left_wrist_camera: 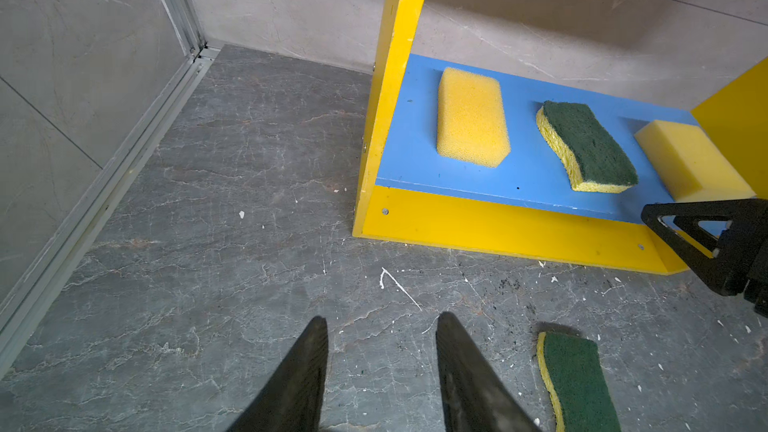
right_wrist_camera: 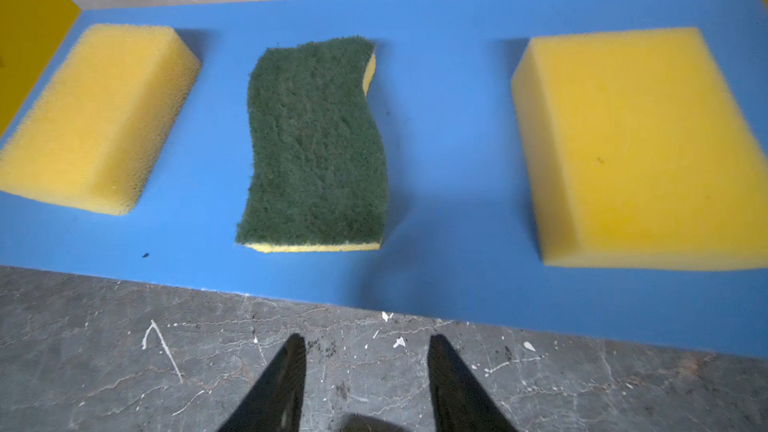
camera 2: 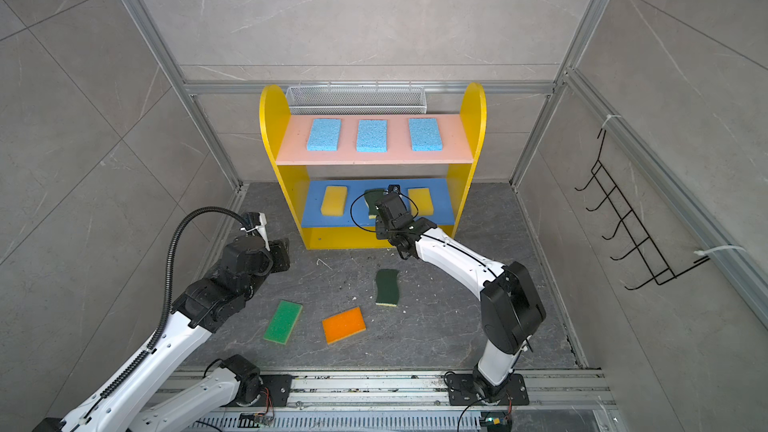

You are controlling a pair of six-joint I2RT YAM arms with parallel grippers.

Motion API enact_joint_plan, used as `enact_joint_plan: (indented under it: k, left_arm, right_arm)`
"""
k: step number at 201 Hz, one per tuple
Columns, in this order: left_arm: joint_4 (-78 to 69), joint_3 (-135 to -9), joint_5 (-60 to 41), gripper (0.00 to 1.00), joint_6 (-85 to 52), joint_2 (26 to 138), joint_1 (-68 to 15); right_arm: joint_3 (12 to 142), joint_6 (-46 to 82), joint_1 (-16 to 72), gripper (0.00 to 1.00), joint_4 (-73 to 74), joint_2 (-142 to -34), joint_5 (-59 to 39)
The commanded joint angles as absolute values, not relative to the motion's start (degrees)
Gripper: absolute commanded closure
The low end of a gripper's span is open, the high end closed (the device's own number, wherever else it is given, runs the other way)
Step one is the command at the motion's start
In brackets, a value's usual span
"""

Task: Place and organize the cleaning sponges onto the shelf
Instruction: 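Reach the right gripper to the scouring pad on the shelf while the left gripper withdraws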

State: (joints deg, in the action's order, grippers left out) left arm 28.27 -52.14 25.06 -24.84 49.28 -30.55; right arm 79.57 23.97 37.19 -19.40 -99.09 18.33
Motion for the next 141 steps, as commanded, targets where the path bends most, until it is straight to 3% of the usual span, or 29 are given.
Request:
enact_joint_plan:
  k: [1,30,58,81,141]
  left_arm:
    - [26.7,-52.2,26.3,0.54,-22.4,48.5,-30.1]
    - [26.1,-52.0,26.1,0.54,-21.8,48.6,-29.8]
    - [25.8,-51.7,25.9,0.54,-21.8,48.5,-29.5]
    - [25.8,-51.4,25.7,0.54,-21.9,48.4,-29.4]
    - [25.8,-51.9,25.8,0.54,-21.9,48.1,-29.0]
  right_arm:
    - [82.2,23.5,37.6,0.50,-18.7,-100.9,20.9]
    - [84.7,22.8,37.6,0.45,-19.2,-102.9,20.6]
    - [85.1,21.2,37.6,0.24,-17.8,-103.4,18.2]
    - [85.8,20.5,37.1,0.18,-18.2,-103.8,17.4]
    - [87.8,19.8,34.9,0.14,-18.3,-105.9,12.3]
